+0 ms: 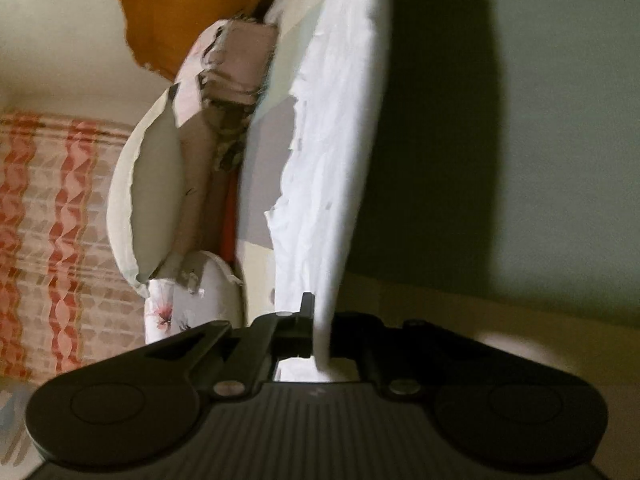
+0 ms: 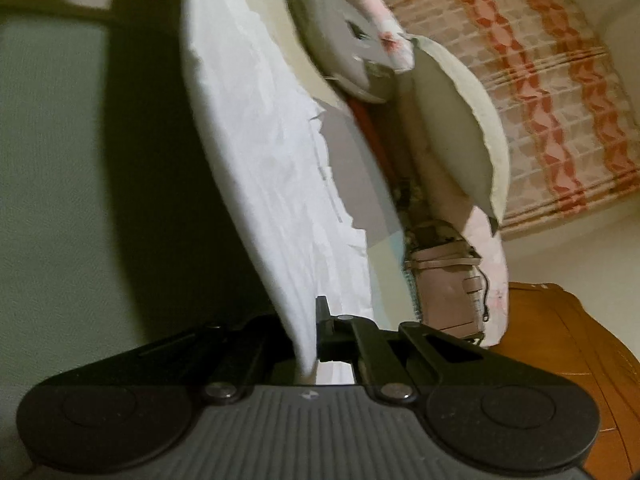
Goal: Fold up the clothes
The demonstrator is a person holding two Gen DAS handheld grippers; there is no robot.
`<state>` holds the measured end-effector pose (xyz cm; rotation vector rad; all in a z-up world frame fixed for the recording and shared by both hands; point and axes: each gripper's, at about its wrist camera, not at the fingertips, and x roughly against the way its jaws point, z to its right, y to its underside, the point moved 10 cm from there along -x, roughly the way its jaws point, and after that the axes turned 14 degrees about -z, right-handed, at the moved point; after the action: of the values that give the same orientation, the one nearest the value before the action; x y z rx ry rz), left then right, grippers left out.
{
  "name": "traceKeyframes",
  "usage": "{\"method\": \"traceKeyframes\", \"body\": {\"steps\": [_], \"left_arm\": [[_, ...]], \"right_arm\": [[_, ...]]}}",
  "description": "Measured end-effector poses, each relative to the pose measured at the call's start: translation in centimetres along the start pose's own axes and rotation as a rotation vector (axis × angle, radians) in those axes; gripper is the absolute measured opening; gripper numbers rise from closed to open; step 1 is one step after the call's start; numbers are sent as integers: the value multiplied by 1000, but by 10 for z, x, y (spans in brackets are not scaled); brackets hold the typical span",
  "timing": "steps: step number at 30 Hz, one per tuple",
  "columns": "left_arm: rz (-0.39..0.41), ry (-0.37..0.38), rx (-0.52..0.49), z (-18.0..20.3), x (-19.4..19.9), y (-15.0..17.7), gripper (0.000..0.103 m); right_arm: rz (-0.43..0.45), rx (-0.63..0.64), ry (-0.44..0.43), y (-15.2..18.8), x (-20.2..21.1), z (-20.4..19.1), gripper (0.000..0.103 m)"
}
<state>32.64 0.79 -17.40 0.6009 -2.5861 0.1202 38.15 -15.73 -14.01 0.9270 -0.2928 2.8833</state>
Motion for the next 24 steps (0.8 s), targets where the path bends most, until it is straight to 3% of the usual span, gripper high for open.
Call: {"method": "traceKeyframes", "body": {"steps": [5,12,20,24], "left_arm": [[28,55,-93,30,52,26,1],[46,109,-99,61,106,53,1],[34,168,-45,87,114,63,2],[19,248,-5,91,125,71,9]], "right_arm": [[-4,18,-86,17,48,-23,5],[-9,40,-163,42,108,-65,5],[-49,16,-208,52,120,-104,7],[-65,-7,-265,64,130,-115,15]]}}
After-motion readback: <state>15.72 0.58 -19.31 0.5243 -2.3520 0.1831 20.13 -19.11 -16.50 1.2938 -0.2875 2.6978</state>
